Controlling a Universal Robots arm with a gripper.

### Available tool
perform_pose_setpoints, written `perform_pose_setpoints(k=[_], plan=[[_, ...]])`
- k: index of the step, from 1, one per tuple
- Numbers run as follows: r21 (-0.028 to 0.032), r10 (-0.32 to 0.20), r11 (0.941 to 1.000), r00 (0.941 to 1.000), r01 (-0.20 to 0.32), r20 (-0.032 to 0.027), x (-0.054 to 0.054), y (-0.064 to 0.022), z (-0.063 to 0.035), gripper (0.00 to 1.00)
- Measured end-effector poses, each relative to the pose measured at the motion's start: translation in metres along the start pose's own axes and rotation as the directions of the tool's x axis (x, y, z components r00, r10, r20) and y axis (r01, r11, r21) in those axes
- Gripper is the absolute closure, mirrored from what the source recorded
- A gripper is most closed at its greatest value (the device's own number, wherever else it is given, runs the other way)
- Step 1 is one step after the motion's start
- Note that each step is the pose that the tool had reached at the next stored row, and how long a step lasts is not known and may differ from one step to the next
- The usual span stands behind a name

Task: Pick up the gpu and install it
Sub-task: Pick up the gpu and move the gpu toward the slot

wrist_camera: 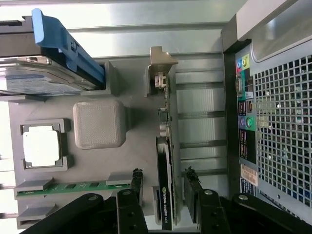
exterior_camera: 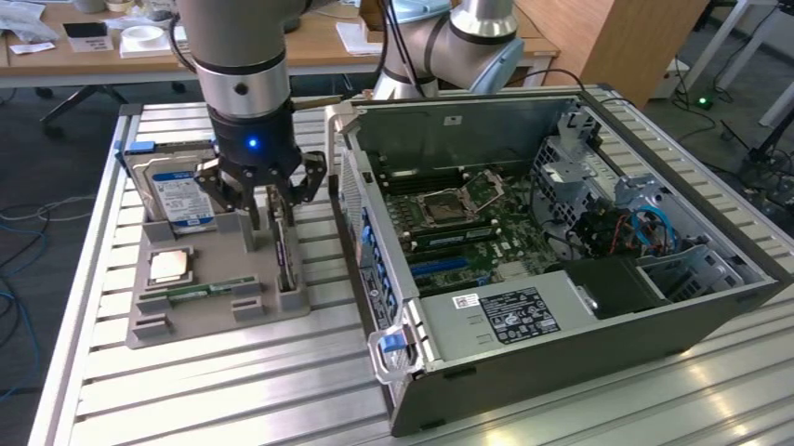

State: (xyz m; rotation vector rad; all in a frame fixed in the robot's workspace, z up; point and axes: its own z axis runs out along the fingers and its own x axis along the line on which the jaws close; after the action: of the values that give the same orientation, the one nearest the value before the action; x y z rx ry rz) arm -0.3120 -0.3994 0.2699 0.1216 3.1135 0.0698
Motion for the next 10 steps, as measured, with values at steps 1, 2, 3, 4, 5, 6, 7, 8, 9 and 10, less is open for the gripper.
perform_pose_setpoints(k=[1,2,3,4,5,6,7,8,9,10], plan=[[0.0000,0.000,1.0000,1.0000,0.000,0.0001,0.0000,-0.0001,0.0014,0.53],[0.0000,0.000,1.0000,1.0000,0.000,0.0004,0.0001,-0.0001,0.0026,0.53],[0.0002,0.000,1.0000,1.0000,0.000,0.0007,0.0001,-0.0001,0.0036,0.53],[0.0005,0.000,1.0000,1.0000,0.000,0.0009,0.0001,-0.0002,0.0044,0.53],[0.0009,0.000,1.0000,1.0000,0.000,0.0011,0.0001,-0.0002,0.0053,0.53],[0.0013,0.000,1.0000,1.0000,0.000,0.0015,0.0001,-0.0003,0.0063,0.53],[0.0018,-0.001,1.0000,1.0000,0.001,0.0017,0.0001,-0.0003,0.0072,0.53],[0.0022,-0.001,1.0000,1.0000,0.001,0.0021,0.0002,-0.0003,0.0083,0.53],[0.0028,-0.001,1.0000,1.0000,0.001,0.0023,0.0002,-0.0004,0.0092,0.53],[0.0036,-0.002,1.0000,1.0000,0.002,0.0026,0.0002,-0.0004,0.0103,0.53]])
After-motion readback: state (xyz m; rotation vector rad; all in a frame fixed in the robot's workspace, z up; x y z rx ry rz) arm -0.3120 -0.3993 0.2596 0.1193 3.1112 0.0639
